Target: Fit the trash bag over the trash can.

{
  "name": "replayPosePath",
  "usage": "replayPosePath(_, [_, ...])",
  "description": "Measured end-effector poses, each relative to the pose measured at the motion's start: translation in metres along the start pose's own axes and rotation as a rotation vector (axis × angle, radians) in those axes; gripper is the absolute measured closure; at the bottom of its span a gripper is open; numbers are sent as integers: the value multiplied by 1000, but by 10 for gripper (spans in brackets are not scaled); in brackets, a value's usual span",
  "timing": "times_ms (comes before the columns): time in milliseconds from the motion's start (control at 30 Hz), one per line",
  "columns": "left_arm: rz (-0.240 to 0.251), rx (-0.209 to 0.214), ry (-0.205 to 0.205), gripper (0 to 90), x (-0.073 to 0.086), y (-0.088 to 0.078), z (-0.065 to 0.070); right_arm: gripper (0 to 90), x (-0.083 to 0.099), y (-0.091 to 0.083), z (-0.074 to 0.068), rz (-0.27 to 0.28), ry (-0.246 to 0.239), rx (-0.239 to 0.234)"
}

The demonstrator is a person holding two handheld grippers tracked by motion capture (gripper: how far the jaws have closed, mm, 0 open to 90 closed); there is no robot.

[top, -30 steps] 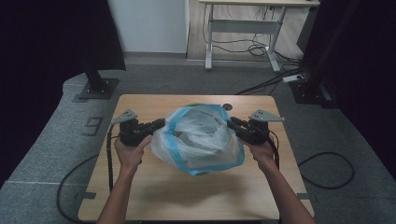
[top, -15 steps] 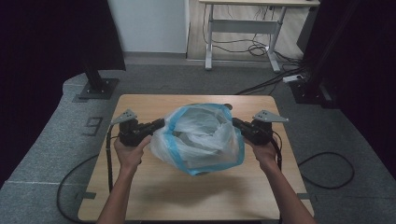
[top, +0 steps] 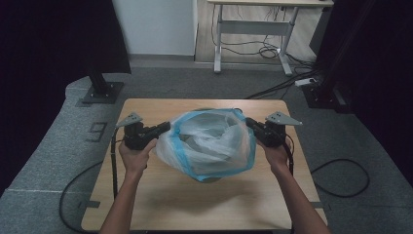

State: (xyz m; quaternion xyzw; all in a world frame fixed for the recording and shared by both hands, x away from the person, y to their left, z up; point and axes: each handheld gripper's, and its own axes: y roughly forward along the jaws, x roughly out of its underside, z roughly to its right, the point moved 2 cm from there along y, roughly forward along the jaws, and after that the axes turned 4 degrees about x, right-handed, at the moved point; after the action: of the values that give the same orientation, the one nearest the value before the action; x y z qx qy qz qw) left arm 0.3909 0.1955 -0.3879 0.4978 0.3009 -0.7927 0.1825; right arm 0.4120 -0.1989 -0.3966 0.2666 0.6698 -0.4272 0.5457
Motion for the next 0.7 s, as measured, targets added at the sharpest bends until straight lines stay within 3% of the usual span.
replayPosePath(333, [-15,-19,-13,899,-2,11,-12,886,5,21,5,1,16,46])
replayPosePath(567, [-30,-35,-51,899,4,24,-26,886,17,37,7,13,91,56])
replayPosePath(700, [-43,-33,-69,899,9,30,-32,886,30,49,7,-8,116,50])
